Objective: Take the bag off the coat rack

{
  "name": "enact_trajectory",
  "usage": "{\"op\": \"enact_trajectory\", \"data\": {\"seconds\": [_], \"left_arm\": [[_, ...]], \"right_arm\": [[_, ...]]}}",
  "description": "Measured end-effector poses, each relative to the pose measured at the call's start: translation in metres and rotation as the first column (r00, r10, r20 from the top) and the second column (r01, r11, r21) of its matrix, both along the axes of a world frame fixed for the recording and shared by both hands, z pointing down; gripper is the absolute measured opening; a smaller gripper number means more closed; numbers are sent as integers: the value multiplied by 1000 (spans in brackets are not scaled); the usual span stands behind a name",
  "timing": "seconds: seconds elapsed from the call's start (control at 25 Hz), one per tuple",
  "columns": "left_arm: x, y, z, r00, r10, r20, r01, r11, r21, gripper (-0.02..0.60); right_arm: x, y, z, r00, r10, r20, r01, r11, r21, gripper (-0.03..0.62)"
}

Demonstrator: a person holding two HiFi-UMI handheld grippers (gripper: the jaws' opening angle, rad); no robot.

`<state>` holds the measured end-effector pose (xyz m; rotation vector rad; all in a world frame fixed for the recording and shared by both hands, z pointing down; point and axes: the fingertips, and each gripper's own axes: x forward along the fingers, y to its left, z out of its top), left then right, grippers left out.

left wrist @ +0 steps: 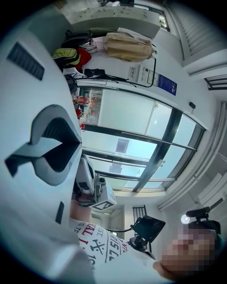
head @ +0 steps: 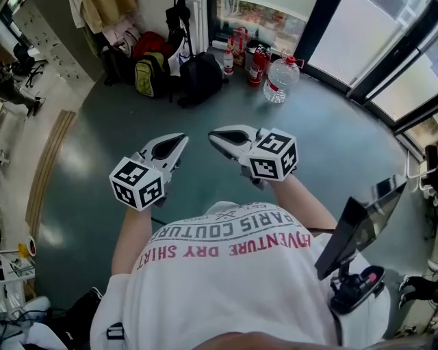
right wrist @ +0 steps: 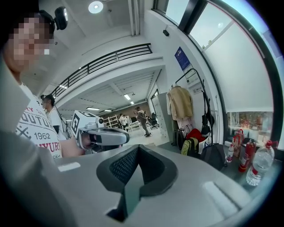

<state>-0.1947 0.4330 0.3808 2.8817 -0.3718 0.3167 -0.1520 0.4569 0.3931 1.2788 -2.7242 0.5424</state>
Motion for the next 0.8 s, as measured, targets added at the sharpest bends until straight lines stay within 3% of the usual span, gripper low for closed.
{"op": "enact_trajectory", "data": {"seconds": [0.36, 0.6, 0.8], "left_arm": [[-10, -13, -10, 999, 8, -53, -8, 1000, -4, 0], [1, -31, -13, 996, 28, -90, -24, 999, 38, 0], [23, -73, 6, 997, 17, -72, -18, 1000, -16, 0]], "right_arm": [[0, -12, -7, 999, 22, 30, -23, 1000, 5, -1], [22, -34, -2, 999, 40, 21, -40, 999, 7, 0], [47, -77, 16, 998, 46, 46, -45, 999, -9, 0]]}}
